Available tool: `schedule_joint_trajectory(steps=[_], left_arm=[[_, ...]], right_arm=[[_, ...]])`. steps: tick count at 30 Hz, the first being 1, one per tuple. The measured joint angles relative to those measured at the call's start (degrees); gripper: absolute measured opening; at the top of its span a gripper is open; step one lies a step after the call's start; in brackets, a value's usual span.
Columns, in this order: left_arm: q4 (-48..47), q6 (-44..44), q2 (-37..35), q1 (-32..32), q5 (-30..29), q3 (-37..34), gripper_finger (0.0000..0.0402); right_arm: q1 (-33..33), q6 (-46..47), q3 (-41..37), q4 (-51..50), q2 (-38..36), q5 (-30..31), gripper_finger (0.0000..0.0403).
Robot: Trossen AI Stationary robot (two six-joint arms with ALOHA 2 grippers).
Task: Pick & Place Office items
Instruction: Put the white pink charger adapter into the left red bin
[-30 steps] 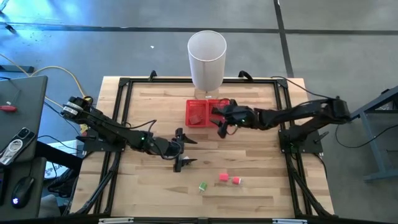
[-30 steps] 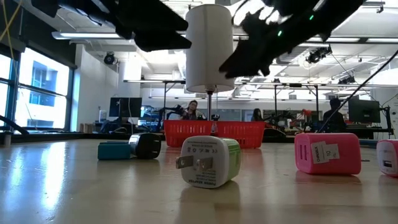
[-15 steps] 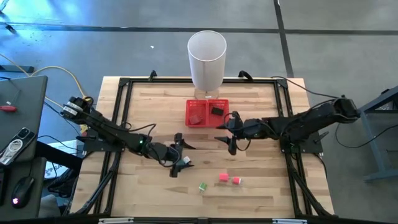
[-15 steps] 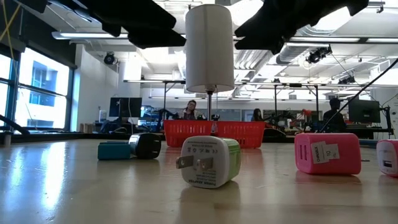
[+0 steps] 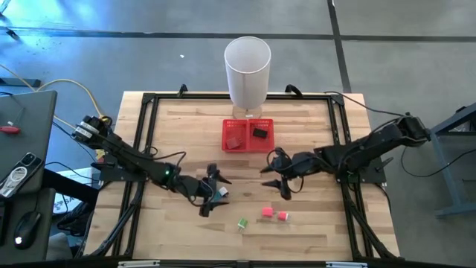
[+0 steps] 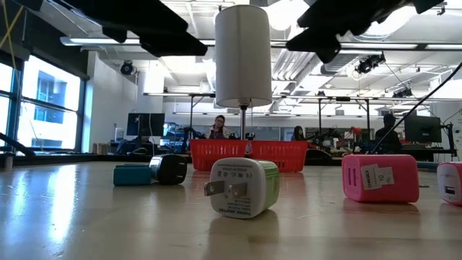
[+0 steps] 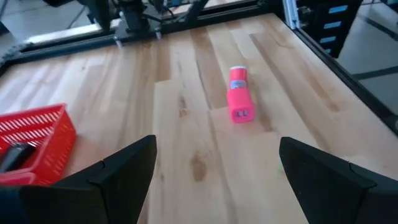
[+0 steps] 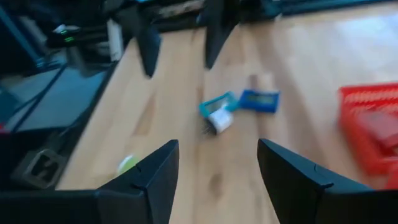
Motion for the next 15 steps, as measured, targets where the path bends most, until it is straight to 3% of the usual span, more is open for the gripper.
schedule_joint_trajectory(steps=[9,15], left_arm=[[-1.0,-1.6,0.0,-2.6,0.0,0.0,0.0332],[-1.1,-5.4,0.0,-4.0,0.0,0.0,0.0332]], right_arm=[[4.3,9.3,0.0,-9.1,0.7,-3.3,0.0205],[7.1,12.5,0.0,-8.9,2.3,-3.1,0.0205]])
